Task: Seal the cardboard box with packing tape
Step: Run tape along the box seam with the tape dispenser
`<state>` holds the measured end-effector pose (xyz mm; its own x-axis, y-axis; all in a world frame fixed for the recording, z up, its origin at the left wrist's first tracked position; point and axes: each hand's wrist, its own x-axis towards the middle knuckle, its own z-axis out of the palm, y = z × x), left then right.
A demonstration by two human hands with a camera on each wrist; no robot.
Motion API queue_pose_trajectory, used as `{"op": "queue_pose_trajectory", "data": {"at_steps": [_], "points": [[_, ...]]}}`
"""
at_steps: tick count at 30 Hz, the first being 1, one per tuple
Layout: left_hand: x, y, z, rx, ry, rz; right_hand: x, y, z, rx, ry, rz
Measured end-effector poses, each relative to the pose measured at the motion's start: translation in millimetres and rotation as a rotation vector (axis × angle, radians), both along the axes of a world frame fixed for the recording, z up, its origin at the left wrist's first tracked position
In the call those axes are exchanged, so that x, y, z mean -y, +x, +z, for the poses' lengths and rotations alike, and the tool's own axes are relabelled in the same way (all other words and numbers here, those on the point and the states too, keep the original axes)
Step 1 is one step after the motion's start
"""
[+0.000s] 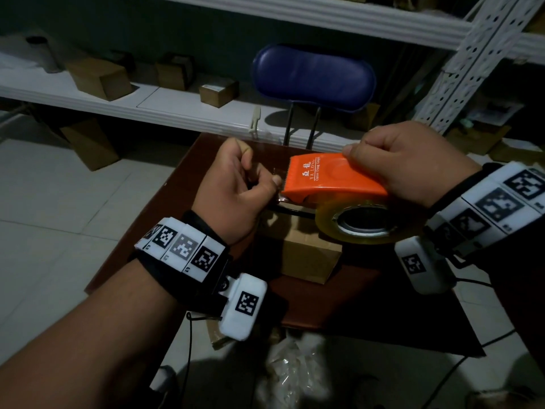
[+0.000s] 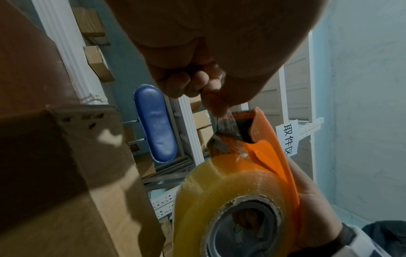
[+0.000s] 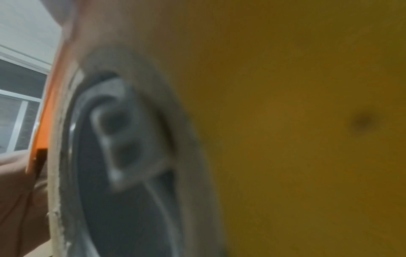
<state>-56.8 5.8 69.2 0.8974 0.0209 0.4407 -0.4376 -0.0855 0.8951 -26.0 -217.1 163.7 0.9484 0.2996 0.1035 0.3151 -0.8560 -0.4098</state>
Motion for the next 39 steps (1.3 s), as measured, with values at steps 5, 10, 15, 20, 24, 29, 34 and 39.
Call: {"op": "queue_pose_trajectory", "data": {"at_steps": [5,10,15,20,24,29,34,39], "points": [[1,0,-1,-0.004,0.003,0.007,2,-1,-1,-0.009,0.021,-0.011],[1,1,-4,-0.033,0.001,0.017,4,-2,0,-0.007,0.0,-0.007],[-4,4,-7,-0.027,-0.032,0.03,12,1,-1,0.0,-0.012,-0.012],[-6,5,-9,-0.032,-0.072,-0.018,17,2,1,0.001,-0.013,-0.023],[-6,7,-10,-0.04,-0.102,-0.019,18,3,0,0.005,-0.005,-0.023],[-10,8,-12,-0.03,-0.071,0.013,21,1,0,-0.019,-0.021,-0.016],[-19,9,-16,-0.042,-0.076,0.008,30,2,1,0.013,-0.072,-0.019],[-21,9,-16,-0.038,-0.085,-0.003,29,1,-1,0.02,-0.062,-0.016]]}}
